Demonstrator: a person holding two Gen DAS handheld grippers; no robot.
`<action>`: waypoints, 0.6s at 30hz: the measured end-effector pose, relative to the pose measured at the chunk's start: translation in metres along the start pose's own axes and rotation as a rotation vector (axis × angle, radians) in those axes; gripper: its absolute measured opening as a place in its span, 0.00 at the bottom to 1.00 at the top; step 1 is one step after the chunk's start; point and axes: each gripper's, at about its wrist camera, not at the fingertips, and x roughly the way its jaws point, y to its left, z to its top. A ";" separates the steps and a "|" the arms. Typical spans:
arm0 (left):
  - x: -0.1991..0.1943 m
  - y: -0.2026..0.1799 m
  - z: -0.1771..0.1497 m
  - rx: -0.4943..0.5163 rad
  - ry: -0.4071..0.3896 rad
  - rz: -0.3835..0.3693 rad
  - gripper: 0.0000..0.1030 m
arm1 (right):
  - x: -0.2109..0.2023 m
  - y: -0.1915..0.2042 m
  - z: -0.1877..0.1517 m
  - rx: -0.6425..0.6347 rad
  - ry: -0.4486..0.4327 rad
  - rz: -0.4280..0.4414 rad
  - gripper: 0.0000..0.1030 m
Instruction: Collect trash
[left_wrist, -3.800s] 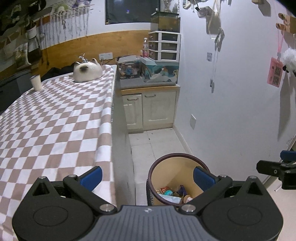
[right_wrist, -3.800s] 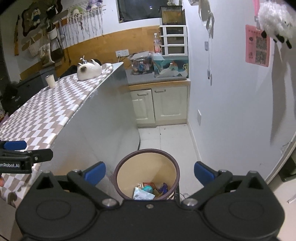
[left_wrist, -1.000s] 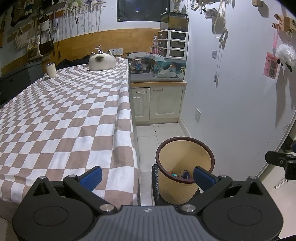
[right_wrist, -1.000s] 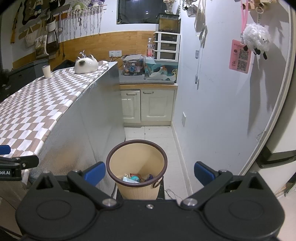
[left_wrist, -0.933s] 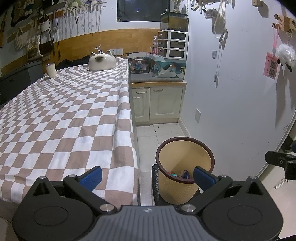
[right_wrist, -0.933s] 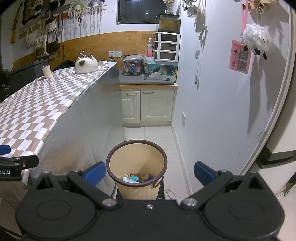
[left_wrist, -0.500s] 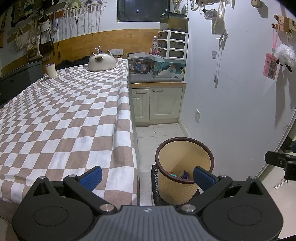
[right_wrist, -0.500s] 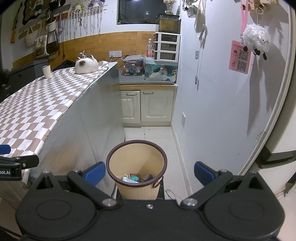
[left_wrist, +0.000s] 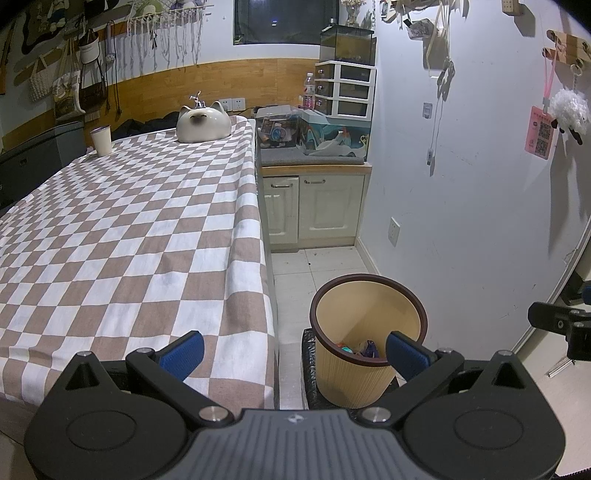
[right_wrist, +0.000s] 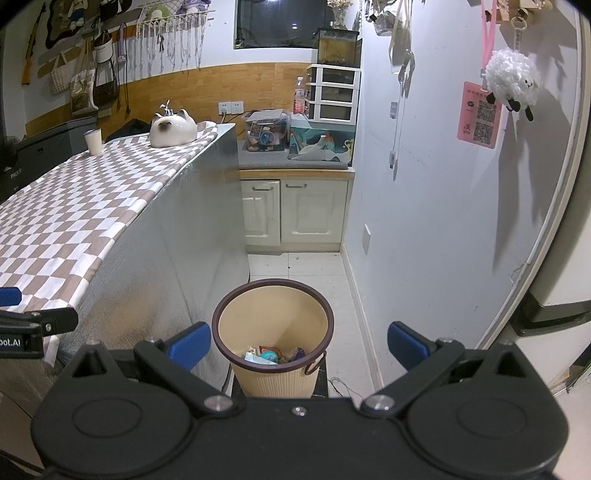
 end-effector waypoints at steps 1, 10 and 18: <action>0.000 0.000 0.000 0.000 0.000 0.001 1.00 | 0.000 0.000 0.000 0.000 0.000 0.000 1.00; -0.002 0.000 0.002 0.002 -0.003 0.001 1.00 | 0.000 0.001 0.000 0.001 -0.001 -0.001 1.00; -0.004 -0.001 0.004 0.002 -0.006 -0.001 1.00 | -0.001 0.000 0.000 0.000 -0.002 0.000 1.00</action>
